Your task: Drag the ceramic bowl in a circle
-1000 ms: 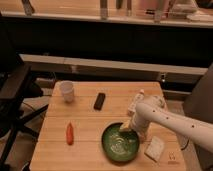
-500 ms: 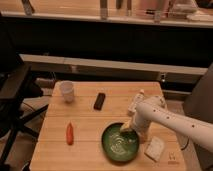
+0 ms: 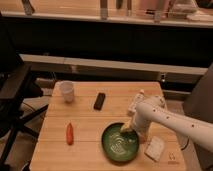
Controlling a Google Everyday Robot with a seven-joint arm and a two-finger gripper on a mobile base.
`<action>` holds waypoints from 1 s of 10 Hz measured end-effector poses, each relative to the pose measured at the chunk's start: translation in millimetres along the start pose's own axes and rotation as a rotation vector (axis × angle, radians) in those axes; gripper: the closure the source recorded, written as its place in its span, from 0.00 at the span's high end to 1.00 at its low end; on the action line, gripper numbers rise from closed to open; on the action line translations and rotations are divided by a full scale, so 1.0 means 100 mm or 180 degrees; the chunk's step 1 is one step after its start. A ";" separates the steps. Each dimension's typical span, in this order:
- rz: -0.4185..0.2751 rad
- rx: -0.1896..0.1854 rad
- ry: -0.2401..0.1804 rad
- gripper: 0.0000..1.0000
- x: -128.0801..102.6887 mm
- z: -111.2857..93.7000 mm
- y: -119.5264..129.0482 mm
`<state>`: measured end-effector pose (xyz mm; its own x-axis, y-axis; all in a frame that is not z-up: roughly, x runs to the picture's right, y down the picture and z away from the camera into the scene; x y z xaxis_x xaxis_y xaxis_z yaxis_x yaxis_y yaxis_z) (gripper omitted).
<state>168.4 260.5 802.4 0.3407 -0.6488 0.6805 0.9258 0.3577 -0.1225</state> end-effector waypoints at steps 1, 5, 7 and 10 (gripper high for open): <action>0.0004 -0.0006 -0.0003 0.76 0.00 0.00 0.01; 0.0013 -0.0021 -0.0011 0.52 -0.01 -0.01 0.01; 0.0020 -0.0031 -0.0017 0.59 -0.01 -0.01 0.02; 0.0011 -0.0030 -0.0014 0.47 -0.01 -0.03 -0.01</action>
<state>167.8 259.1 800.0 0.3432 -0.6445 0.6832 0.9261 0.3535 -0.1317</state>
